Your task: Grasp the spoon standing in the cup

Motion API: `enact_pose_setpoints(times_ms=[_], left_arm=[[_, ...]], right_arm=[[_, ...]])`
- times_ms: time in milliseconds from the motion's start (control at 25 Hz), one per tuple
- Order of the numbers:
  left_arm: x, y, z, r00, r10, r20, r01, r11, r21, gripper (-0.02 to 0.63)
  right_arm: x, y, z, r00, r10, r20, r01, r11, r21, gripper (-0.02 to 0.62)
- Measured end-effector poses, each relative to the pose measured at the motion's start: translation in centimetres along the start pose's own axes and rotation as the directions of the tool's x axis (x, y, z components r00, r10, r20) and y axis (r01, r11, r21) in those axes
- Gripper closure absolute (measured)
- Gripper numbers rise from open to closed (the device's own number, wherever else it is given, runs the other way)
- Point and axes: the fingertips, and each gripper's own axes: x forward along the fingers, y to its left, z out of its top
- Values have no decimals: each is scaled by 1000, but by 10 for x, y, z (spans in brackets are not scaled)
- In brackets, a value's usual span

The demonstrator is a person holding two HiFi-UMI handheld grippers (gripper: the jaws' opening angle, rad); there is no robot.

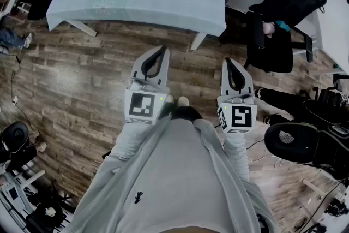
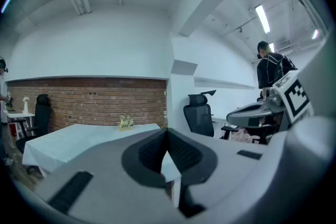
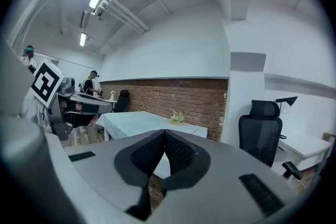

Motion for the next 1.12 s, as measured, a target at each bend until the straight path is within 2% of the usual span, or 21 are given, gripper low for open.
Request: enact_pose_setpoints(times_ms=[160,440,800,1120], left_arm=[[1,-2,0,1000,-10,12,10,999,41,588],[2,-8,2,1000,10,5,-10,1000,16,588],[10,-22,2,999,31,12,-32,998,55,588],[32,-5,-6,998,57,-4,-57,997,44,588]], right_arm=[[-1,-1,-1,1000,9,3,-9,1000,12,580],[-3,-10,-4,1000,5,7,-5,1000,25,580],[-6,-33,-8,999,24,30,-25,999,28,580],[22,-50,-18,1000,22,19,-23,998,50,580]])
